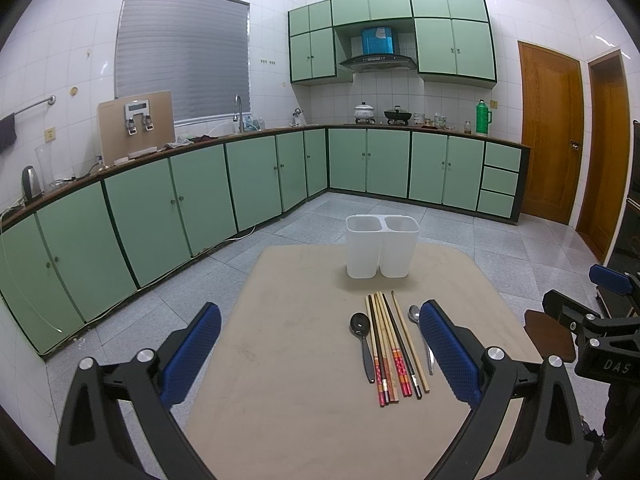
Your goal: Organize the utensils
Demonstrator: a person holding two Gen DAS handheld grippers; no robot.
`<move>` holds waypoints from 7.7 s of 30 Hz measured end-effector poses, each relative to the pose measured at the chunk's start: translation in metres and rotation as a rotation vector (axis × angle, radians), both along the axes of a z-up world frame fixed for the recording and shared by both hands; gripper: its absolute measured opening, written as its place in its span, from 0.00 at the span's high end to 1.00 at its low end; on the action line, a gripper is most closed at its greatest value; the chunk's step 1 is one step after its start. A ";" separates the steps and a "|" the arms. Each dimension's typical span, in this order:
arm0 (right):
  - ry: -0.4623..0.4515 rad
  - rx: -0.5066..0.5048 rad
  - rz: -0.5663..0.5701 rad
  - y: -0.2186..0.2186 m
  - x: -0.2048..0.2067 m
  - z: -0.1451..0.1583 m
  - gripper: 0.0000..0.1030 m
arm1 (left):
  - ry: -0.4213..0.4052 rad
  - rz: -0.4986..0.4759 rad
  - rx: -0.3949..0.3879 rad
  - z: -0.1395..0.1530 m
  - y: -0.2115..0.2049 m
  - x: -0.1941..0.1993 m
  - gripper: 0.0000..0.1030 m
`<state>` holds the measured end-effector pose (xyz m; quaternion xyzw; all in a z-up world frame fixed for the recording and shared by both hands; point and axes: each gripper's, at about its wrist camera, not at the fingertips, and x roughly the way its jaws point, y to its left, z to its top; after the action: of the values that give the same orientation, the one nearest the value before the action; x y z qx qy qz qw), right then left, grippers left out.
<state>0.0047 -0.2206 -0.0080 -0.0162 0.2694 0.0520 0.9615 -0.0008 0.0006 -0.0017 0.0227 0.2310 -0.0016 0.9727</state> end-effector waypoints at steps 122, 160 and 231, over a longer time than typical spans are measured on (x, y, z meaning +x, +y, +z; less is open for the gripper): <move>0.121 0.021 0.145 0.028 0.249 -0.101 0.73 | 0.169 -0.185 -0.118 -0.121 -0.016 0.269 0.66; 0.070 0.021 0.153 0.021 0.403 -0.068 0.72 | -0.117 -0.200 -0.098 -0.091 -0.056 0.437 0.61; 0.368 0.016 0.094 0.060 0.097 -0.193 0.94 | 0.473 -0.165 0.026 -0.217 -0.036 0.144 0.32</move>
<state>0.1020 -0.1610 -0.2012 -0.0112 0.4395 0.1010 0.8925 0.1435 -0.0351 -0.2183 0.0528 0.4494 -0.0834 0.8879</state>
